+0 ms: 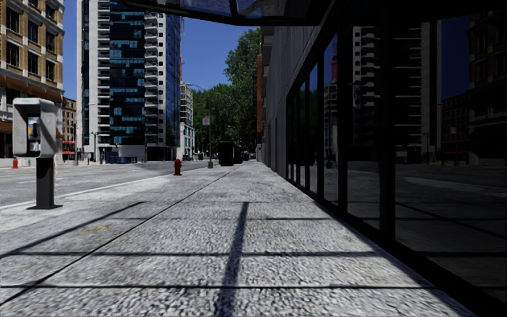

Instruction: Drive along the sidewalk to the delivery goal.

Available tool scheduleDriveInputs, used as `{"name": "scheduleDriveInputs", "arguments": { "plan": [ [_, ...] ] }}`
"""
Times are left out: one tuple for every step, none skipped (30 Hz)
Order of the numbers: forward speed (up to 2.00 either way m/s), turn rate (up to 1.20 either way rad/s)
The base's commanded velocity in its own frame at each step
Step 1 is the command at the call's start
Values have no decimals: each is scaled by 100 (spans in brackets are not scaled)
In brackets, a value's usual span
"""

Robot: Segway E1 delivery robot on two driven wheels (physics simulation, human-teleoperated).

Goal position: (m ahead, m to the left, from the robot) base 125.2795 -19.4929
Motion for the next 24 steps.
{"name": "scheduleDriveInputs", "arguments": {
  "plan": [
    [200,0],
    [200,0],
    [200,0],
    [200,0],
    [200,0],
    [200,0],
    [200,0],
    [200,0],
    [200,0],
    [200,0],
    [200,0],
    [200,0],
    [200,0],
    [200,0],
    [200,0],
    [200,0],
    [200,0],
    [200,0],
    [200,0],
    [200,0],
    [200,0],
    [200,0],
    [200,0],
    [200,0]
  ]
}}
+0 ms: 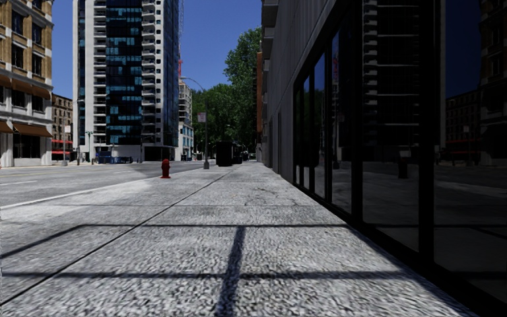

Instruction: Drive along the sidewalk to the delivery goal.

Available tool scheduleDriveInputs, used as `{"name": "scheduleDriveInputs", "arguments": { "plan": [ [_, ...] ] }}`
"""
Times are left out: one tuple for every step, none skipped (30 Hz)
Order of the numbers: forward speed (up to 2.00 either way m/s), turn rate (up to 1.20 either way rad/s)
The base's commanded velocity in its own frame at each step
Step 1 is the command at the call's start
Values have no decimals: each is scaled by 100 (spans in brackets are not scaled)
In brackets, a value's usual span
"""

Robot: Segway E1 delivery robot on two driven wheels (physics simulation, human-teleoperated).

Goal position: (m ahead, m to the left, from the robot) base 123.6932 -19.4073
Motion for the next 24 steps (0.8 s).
{"name": "scheduleDriveInputs", "arguments": {
  "plan": [
    [200,0],
    [200,0],
    [200,0],
    [200,0],
    [200,0],
    [200,0],
    [200,0],
    [200,0],
    [200,0],
    [200,0],
    [200,0],
    [200,0],
    [200,0],
    [200,0],
    [200,0],
    [200,0],
    [200,0],
    [200,0],
    [200,0],
    [200,0],
    [200,0],
    [200,0],
    [200,0],
    [200,0]
  ]
}}
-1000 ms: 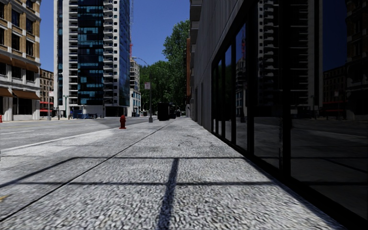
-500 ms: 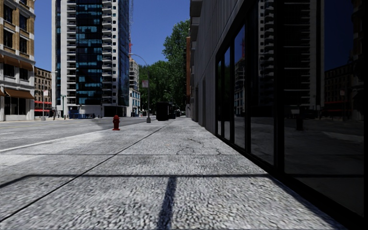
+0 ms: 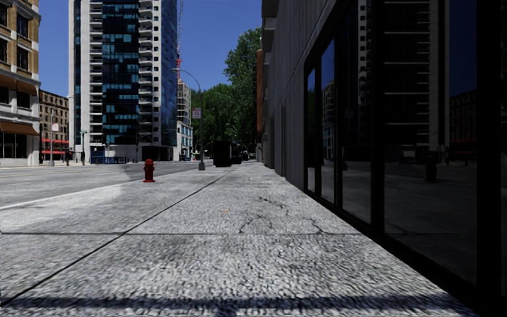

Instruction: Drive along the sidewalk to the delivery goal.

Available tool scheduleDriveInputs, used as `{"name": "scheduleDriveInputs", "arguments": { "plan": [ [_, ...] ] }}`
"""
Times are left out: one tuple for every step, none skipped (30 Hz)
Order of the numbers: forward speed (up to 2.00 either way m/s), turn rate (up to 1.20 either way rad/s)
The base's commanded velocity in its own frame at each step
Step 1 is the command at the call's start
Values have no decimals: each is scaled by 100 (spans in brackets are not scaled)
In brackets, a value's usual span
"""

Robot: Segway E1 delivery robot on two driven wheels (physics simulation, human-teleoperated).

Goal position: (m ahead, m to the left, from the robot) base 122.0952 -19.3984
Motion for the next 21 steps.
{"name": "scheduleDriveInputs", "arguments": {
  "plan": [
    [200,0],
    [200,0],
    [200,0],
    [200,0],
    [200,0],
    [200,0],
    [200,0],
    [200,0],
    [200,0],
    [200,0],
    [200,0],
    [200,0],
    [200,0],
    [200,0],
    [200,0],
    [200,0],
    [200,0],
    [200,0],
    [200,0],
    [200,0],
    [200,0]
  ]
}}
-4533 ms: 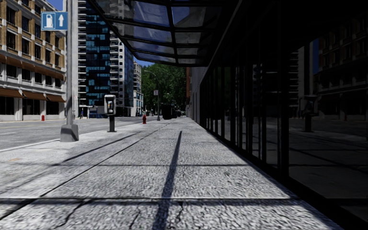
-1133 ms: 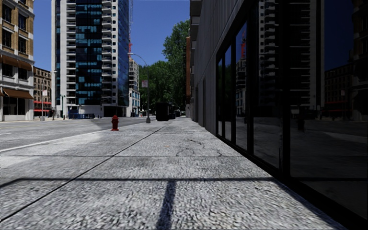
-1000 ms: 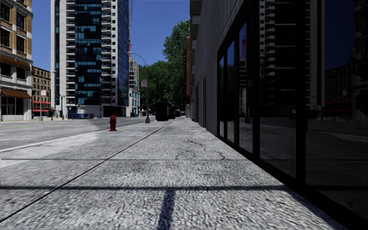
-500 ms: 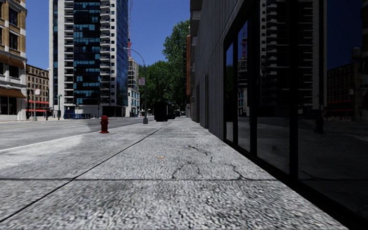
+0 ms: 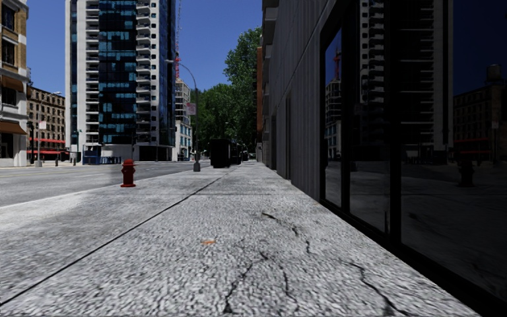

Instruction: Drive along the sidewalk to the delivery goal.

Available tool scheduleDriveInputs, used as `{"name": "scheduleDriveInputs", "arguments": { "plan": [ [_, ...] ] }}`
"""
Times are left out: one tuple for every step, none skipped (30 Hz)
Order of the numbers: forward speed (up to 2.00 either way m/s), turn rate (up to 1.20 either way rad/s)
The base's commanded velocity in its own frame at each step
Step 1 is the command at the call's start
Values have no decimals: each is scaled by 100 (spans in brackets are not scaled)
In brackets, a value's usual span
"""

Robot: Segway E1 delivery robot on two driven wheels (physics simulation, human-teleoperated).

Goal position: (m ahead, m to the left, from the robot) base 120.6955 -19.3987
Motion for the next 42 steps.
{"name": "scheduleDriveInputs", "arguments": {
  "plan": [
    [200,0],
    [200,0],
    [200,0],
    [200,0],
    [200,0],
    [200,0],
    [200,0],
    [200,0],
    [200,0],
    [200,0],
    [200,0],
    [200,0],
    [200,0],
    [200,0],
    [200,0],
    [200,0],
    [200,0],
    [200,0],
    [200,0],
    [200,0],
    [200,0],
    [200,0],
    [200,0],
    [200,0],
    [200,0],
    [200,0],
    [200,0],
    [200,0],
    [200,0],
    [200,0],
    [200,0],
    [200,0],
    [200,0],
    [200,0],
    [200,0],
    [200,0],
    [200,0],
    [200,0],
    [200,0],
    [200,0],
    [200,0],
    [200,0]
  ]
}}
